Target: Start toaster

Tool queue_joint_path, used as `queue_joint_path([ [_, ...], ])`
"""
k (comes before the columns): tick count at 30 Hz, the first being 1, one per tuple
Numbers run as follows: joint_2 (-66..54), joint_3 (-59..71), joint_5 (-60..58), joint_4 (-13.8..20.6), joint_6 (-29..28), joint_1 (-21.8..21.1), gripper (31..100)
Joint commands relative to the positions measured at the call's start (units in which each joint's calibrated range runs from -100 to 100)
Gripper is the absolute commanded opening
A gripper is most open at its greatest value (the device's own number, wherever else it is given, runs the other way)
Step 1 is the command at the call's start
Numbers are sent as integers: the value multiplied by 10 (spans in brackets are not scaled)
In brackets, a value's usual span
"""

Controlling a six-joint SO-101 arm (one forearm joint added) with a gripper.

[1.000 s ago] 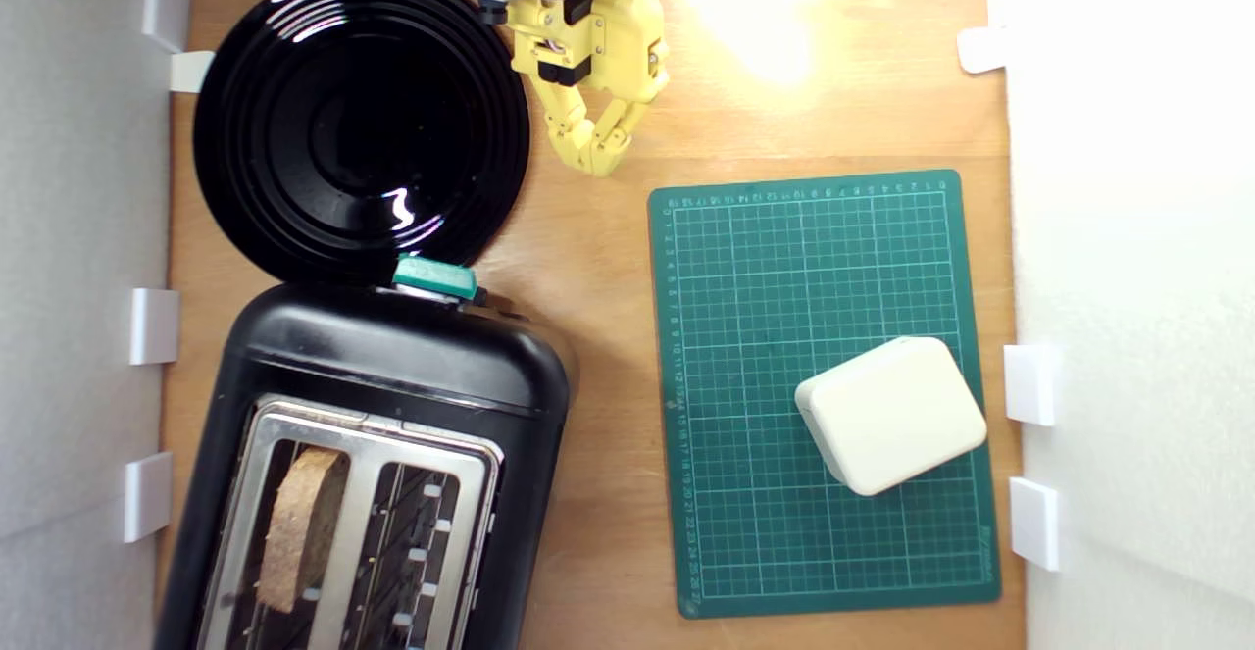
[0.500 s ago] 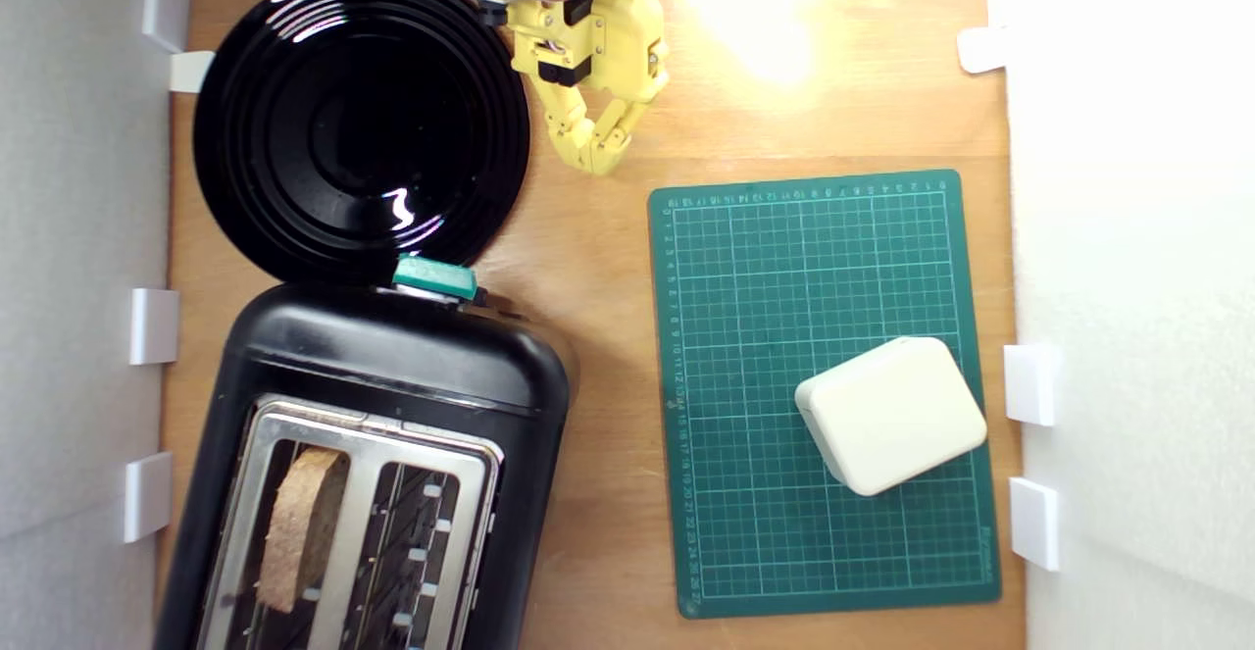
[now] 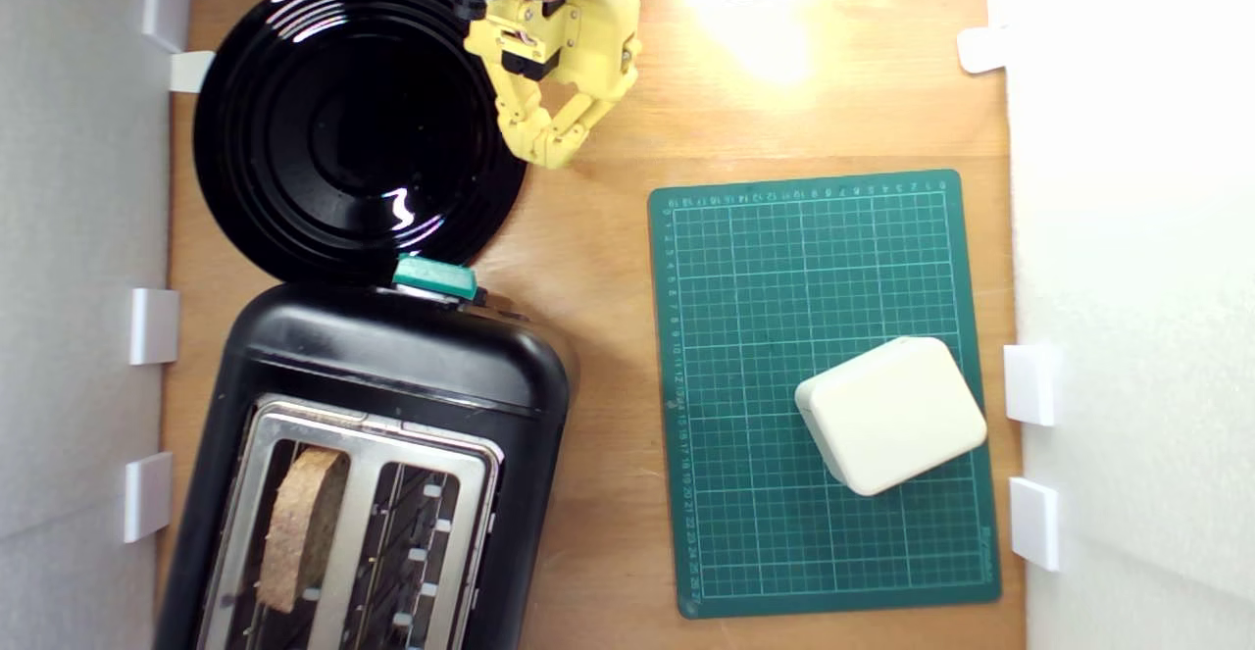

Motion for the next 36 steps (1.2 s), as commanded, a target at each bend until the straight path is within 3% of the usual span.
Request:
queue_joint_path([
  [1,30,-74,26,44,17,-3,313],
  [5,32,-111,28,76,23,-6,313],
  [11,41,-173,24,84,51,2,313],
  [17,64,-207,-36,72,65,6,313],
  [23,115,-244,-97,69,65,48,313],
  [28,166,-311,-102,28,65,76,313],
  [36,228,-419,-101,25,60,77,313],
])
